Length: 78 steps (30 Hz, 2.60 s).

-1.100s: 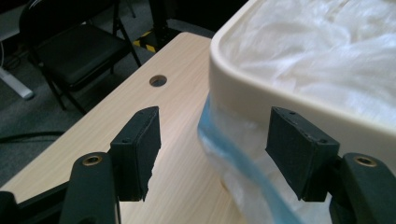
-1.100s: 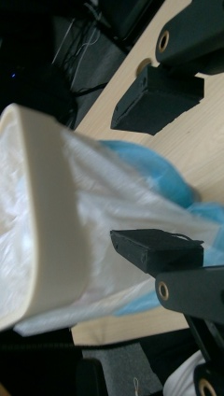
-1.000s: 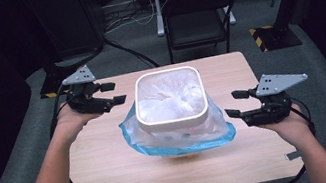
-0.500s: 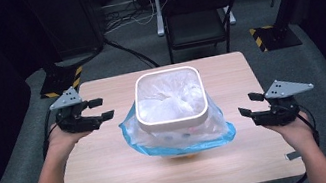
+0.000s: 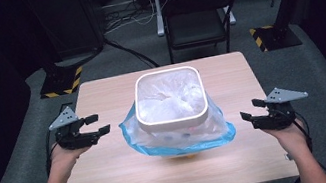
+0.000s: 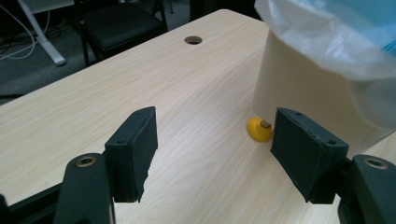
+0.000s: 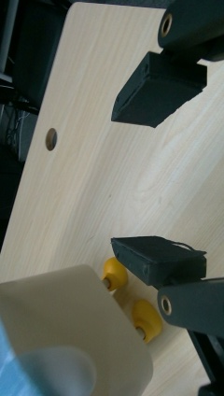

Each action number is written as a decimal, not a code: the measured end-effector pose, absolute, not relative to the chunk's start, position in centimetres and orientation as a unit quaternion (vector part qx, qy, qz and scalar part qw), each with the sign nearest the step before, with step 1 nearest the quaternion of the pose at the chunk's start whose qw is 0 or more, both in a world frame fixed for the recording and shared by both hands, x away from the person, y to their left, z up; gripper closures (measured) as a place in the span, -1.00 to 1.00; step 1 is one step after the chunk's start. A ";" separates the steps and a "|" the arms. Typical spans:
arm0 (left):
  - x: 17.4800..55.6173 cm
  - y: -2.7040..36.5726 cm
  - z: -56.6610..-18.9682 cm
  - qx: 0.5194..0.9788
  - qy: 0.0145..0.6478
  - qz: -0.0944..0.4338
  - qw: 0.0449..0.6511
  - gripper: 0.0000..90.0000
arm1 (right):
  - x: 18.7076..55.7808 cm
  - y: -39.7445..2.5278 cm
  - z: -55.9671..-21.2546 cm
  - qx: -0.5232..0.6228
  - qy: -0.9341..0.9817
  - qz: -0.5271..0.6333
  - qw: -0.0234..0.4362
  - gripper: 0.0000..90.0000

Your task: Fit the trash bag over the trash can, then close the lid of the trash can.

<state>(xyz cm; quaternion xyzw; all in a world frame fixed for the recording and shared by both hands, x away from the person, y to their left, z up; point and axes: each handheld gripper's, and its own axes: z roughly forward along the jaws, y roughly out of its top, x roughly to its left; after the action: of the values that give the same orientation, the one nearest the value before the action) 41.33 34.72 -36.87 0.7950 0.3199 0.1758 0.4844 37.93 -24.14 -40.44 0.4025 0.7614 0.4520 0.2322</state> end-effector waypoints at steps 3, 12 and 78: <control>41.2 34.6 -38.0 0.794 0.326 0.182 0.480 -0.33 | 38.2 -24.3 -41.3 0.412 0.765 0.439 0.231 -0.32; 41.4 34.6 -41.0 0.792 0.344 0.181 0.471 -0.34 | 38.6 -24.9 -43.4 0.431 0.766 0.412 0.240 -0.38; 41.5 37.6 -53.0 0.776 0.484 0.212 0.346 -0.66 | 40.6 -25.1 -52.9 0.496 0.777 0.327 0.206 -1.00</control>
<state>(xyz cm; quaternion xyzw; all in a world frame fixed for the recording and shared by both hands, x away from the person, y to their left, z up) 41.52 37.58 -52.96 0.7757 0.4838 0.2117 0.3455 40.58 -25.09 -52.90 0.4961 0.7774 0.3271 0.2062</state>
